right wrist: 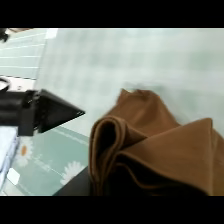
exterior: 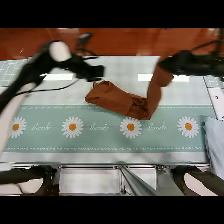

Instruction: Fold the shirts.

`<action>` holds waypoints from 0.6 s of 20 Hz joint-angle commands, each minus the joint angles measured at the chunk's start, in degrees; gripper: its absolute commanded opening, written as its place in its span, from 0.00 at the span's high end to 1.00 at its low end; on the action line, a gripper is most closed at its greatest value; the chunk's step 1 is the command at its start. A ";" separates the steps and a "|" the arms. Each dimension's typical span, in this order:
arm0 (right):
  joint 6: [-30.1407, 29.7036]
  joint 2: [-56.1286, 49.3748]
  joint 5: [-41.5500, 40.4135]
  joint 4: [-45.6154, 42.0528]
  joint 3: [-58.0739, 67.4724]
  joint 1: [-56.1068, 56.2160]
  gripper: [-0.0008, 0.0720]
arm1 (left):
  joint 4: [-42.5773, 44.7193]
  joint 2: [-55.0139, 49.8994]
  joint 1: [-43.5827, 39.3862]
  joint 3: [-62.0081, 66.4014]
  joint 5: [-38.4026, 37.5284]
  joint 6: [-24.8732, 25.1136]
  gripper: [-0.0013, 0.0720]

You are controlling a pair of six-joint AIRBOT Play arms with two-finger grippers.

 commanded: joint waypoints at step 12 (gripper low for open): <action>0.66 -36.89 -15.72 10.05 17.49 22.99 0.96 | 1.31 33.83 14.01 -37.09 6.95 0.26 0.95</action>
